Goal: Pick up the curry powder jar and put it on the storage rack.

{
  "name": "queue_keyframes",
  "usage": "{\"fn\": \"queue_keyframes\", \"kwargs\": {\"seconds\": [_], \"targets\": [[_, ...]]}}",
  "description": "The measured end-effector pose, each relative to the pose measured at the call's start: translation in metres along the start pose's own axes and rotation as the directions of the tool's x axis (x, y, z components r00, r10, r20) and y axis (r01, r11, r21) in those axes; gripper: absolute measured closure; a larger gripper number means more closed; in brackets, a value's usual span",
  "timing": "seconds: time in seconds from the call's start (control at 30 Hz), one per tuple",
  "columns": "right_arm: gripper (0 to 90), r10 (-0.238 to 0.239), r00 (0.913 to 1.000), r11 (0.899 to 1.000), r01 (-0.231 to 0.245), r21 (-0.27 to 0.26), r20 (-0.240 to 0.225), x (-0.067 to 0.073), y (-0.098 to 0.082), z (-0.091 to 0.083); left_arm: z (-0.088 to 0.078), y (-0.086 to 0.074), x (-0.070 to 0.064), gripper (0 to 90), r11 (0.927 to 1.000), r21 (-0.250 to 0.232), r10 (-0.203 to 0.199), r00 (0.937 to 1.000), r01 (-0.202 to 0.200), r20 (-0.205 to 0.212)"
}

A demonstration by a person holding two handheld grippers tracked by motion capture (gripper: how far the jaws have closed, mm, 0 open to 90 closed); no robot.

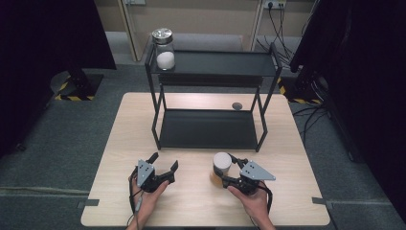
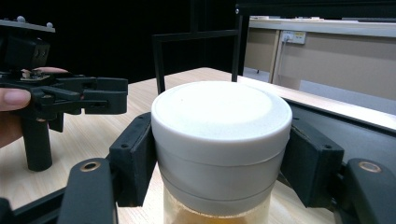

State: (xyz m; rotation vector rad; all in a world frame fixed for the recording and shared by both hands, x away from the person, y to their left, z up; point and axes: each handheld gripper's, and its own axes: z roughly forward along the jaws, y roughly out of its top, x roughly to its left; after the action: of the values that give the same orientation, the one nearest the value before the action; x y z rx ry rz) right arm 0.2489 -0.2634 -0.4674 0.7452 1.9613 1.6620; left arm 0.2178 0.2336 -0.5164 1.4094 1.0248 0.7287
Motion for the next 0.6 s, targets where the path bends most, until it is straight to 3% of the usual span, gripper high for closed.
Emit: {"fn": "queue_keyframes", "kwargs": {"seconds": [0.2, 0.6], "targets": [[33.9, -0.007, 0.9996, 1.000, 0.007, 0.004, 0.026, 0.004, 0.003, -0.004, 0.000, 0.000, 0.000, 12.4, 1.0000, 0.000, -0.001, 1.0000, 0.001, 0.001], [34.0, -0.011, 0.9933, 0.996, 0.021, -0.083, 0.115, 0.006, 0.020, -0.028, 0.000, 0.001, -0.001, 12.5, 0.9999, 0.004, 0.011, 0.9999, -0.011, 0.000]]}}
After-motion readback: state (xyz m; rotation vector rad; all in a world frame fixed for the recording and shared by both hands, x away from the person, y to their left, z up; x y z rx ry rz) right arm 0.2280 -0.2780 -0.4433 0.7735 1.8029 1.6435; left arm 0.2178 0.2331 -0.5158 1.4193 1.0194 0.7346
